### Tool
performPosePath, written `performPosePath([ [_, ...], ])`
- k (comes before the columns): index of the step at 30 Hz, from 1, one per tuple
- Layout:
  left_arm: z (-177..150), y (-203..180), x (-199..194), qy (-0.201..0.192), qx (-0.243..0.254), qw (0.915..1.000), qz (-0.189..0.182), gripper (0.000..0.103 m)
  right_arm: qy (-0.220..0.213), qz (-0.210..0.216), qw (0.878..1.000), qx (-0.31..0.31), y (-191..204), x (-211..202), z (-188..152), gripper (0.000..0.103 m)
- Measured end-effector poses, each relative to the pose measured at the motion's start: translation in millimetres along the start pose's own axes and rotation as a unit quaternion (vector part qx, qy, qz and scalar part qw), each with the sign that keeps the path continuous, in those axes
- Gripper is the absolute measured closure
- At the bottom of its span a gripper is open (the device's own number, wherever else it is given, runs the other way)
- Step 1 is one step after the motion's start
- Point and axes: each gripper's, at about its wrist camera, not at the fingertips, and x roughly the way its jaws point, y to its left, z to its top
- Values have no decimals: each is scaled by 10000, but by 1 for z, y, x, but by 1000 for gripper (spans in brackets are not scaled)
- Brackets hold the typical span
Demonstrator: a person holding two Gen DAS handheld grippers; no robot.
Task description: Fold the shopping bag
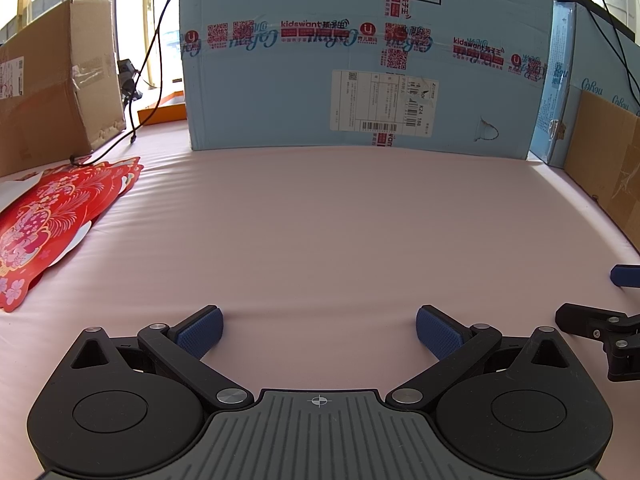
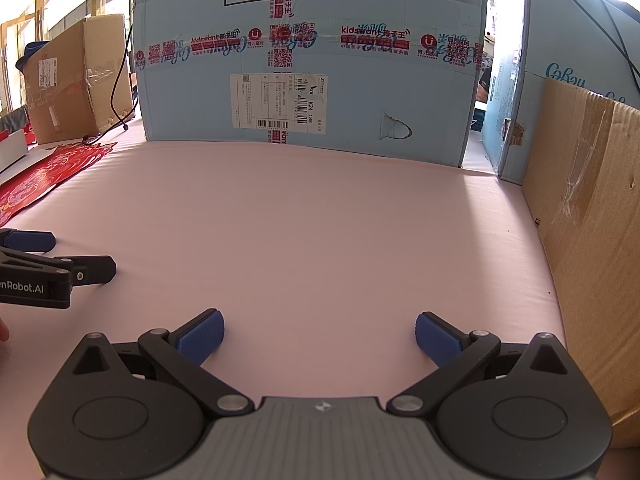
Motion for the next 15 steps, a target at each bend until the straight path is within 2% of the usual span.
performPosePath([
  [15, 0, 0, 0, -1, -22, 10000, -16, 0, 0, 3, 10000, 2, 0, 0, 0, 0],
])
